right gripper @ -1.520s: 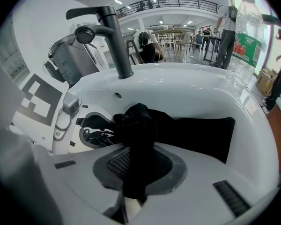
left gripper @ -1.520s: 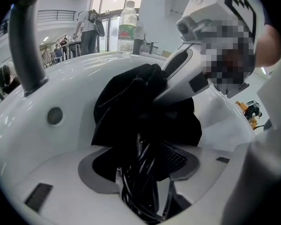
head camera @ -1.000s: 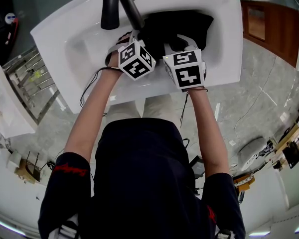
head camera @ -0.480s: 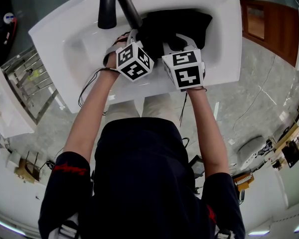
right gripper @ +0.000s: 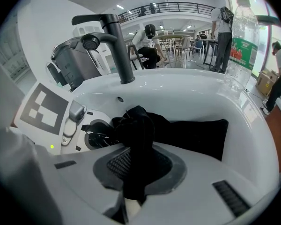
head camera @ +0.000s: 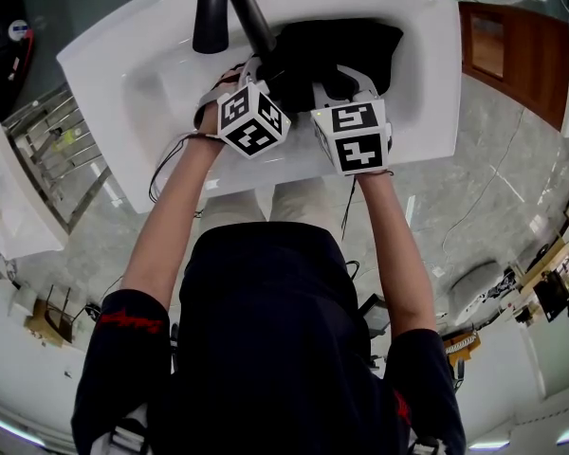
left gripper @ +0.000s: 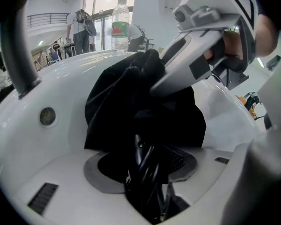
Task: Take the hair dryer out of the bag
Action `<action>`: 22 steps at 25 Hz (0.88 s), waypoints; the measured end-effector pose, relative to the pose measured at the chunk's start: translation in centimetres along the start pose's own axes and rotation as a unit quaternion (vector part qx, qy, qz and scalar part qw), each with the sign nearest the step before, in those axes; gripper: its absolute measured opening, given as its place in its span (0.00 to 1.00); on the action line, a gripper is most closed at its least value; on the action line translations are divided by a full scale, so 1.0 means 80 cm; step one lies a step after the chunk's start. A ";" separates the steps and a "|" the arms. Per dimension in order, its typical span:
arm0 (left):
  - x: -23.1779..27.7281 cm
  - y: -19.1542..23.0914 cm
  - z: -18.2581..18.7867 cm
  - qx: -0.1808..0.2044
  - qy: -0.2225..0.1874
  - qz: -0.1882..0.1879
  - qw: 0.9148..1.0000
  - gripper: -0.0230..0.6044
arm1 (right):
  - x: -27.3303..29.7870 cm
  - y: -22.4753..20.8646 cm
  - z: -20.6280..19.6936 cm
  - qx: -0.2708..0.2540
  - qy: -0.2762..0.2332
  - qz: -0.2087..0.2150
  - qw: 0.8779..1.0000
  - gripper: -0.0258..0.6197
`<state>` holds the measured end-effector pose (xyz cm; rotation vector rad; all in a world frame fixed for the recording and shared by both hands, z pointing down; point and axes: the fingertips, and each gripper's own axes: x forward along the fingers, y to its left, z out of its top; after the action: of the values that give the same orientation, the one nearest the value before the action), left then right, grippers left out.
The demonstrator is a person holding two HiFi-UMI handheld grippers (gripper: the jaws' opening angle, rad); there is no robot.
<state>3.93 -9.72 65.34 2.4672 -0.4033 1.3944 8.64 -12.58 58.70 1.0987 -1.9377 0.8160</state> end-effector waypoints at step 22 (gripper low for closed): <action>-0.035 -0.007 -0.005 -0.039 -0.019 -0.025 0.999 0.38 | -0.026 -0.002 -0.006 -0.032 0.005 -0.019 0.999 0.15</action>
<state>2.45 -8.79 63.10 2.4261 -0.3928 1.2891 9.63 -11.42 57.18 1.0866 -1.9155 0.7335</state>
